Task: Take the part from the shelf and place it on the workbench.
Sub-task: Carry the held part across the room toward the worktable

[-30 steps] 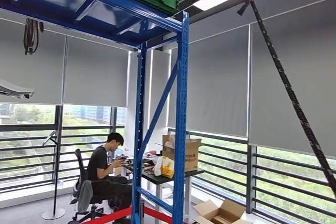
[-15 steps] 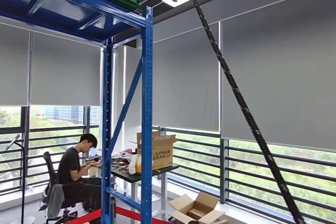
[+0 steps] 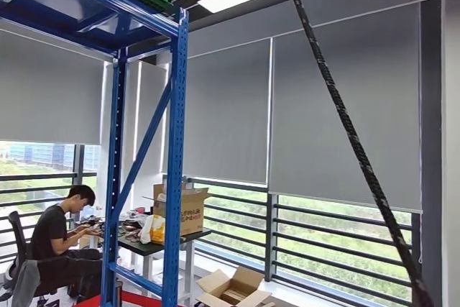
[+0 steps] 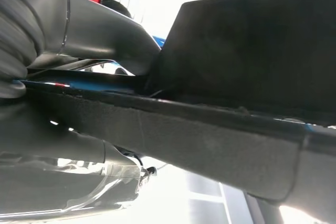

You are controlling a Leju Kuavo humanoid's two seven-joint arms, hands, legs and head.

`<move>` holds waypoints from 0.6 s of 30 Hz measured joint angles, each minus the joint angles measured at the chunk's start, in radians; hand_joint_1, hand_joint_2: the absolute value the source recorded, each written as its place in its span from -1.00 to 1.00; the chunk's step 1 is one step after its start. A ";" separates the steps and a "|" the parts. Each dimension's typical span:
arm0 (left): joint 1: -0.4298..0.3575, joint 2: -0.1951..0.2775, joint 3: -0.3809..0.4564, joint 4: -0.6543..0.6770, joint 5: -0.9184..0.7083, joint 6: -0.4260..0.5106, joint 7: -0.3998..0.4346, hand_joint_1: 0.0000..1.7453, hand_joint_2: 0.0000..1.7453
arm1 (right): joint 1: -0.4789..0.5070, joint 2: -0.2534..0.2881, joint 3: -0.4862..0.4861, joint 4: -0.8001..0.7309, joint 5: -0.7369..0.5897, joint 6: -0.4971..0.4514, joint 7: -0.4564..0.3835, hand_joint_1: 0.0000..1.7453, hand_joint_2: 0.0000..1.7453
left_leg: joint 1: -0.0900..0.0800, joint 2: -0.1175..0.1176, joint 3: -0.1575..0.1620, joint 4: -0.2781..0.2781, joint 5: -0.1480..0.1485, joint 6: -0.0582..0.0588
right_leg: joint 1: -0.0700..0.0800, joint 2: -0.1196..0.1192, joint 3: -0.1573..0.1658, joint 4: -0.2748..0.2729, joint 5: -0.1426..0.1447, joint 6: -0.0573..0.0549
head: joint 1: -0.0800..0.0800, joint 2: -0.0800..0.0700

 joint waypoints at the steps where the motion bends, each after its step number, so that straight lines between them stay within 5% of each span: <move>1: 0.000 -0.001 0.000 0.000 -0.002 0.000 0.000 -1.00 1.00 | 0.000 0.000 -0.001 -0.001 -0.003 0.005 0.000 1.00 1.00 | 0.001 0.009 0.003 -0.003 0.000 0.005 | 0.000 -0.022 -0.019 0.043 -0.024 0.005 | 0.000 0.000; 3: 0.003 0.000 0.000 0.000 -0.004 -0.002 -0.002 -1.00 1.00 | -0.001 0.001 -0.003 0.000 -0.013 0.020 0.000 1.00 1.00 | 0.000 0.029 0.007 -0.004 -0.002 0.010 | -0.004 -0.050 -0.085 0.174 -0.082 0.012 | 0.000 0.000; 5: 0.005 -0.001 0.000 0.000 -0.006 -0.005 -0.003 -1.00 1.00 | 0.002 0.002 -0.006 0.002 -0.024 0.037 0.000 1.00 1.00 | -0.001 0.047 0.008 -0.004 -0.005 0.010 | -0.008 -0.056 -0.129 0.253 -0.098 0.016 | 0.000 0.000; 6: 0.004 -0.001 0.000 0.000 -0.006 -0.006 -0.003 -1.00 1.00 | 0.003 0.003 -0.007 0.003 -0.029 0.045 0.000 1.00 1.00 | -0.001 0.055 0.010 -0.004 -0.007 0.009 | -0.009 -0.059 -0.123 0.236 -0.077 0.017 | 0.000 0.000; 8: 0.003 -0.001 0.000 0.000 -0.007 -0.008 -0.003 -1.00 1.00 | 0.002 0.004 -0.008 0.004 -0.034 0.057 0.000 1.00 1.00 | -0.001 0.068 0.018 -0.004 -0.013 0.005 | -0.007 -0.078 -0.060 0.106 -0.007 0.013 | 0.000 0.000; 10: 0.003 -0.001 0.000 0.000 -0.007 -0.009 -0.003 -1.00 1.00 | -0.001 0.008 -0.009 0.006 -0.036 0.069 0.000 1.00 1.00 | -0.004 0.079 0.024 -0.005 -0.019 -0.004 | 0.001 -0.103 -0.005 -0.007 0.031 0.004 | 0.000 0.000; 13: 0.003 -0.002 -0.001 0.000 -0.007 -0.011 -0.003 -1.00 1.00 | -0.005 0.014 -0.011 0.011 -0.036 0.083 0.000 1.00 1.00 | -0.004 0.096 0.030 -0.014 -0.022 -0.018 | 0.009 -0.096 0.003 -0.034 0.032 -0.011 | 0.000 0.000; 15: 0.001 -0.004 -0.001 0.000 -0.007 -0.012 -0.003 -1.00 1.00 | -0.008 0.018 -0.013 0.013 -0.036 0.091 0.000 1.00 1.00 | -0.002 0.083 0.027 0.003 -0.041 -0.025 | 0.006 -0.083 0.008 -0.045 0.037 -0.025 | 0.000 0.000; 18: 0.003 -0.006 -0.001 0.000 -0.006 -0.013 -0.001 -1.00 1.00 | -0.017 0.027 -0.014 0.020 -0.036 0.105 0.000 1.00 1.00 | -0.004 0.044 -0.052 0.166 -0.125 -0.024 | 0.003 -0.064 0.014 -0.052 0.039 -0.038 | 0.000 0.000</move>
